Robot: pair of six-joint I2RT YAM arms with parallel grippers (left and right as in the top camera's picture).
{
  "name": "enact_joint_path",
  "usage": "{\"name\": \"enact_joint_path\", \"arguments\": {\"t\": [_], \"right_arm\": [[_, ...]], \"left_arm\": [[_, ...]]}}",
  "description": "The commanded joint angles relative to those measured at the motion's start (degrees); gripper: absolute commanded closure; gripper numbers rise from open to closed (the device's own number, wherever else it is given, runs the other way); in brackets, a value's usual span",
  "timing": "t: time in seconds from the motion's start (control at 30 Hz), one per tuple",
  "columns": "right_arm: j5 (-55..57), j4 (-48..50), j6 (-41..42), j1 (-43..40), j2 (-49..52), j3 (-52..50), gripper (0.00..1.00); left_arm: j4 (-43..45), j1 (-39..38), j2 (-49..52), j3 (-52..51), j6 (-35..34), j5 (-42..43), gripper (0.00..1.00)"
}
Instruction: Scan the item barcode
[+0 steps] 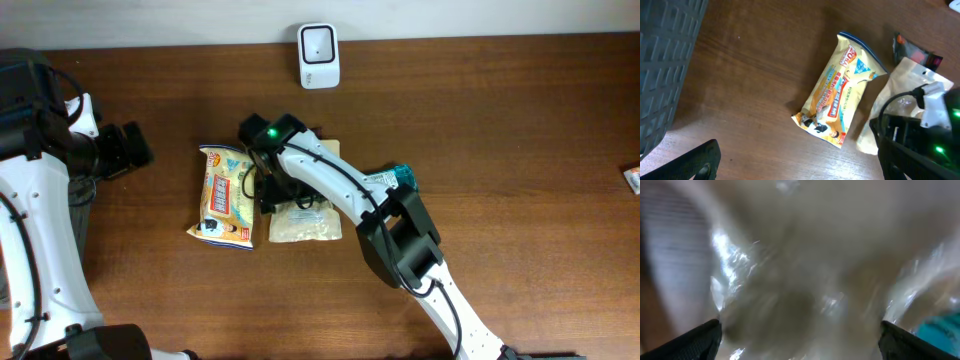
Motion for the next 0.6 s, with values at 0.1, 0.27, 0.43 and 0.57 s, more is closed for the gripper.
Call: {"name": "enact_joint_path", "arguments": {"t": [0.1, 0.27, 0.43, 0.57], "right_arm": [[1.6, 5.6, 2.6, -0.3, 0.1, -6.5, 0.05], [2.0, 5.8, 2.6, -0.3, 0.1, -6.9, 0.33], [2.0, 3.5, 2.4, -1.0, 0.1, -4.9, 0.46], [2.0, -0.5, 1.9, -2.4, 0.1, -0.4, 0.56]], "left_arm": [[0.1, 0.2, -0.8, -0.2, -0.3, 0.6, 0.01], [0.1, 0.2, -0.8, -0.2, -0.3, 0.6, 0.01], [0.1, 0.2, -0.8, -0.2, -0.3, 0.6, 0.01], [0.1, 0.2, -0.8, -0.2, -0.3, 0.6, 0.01]]}}
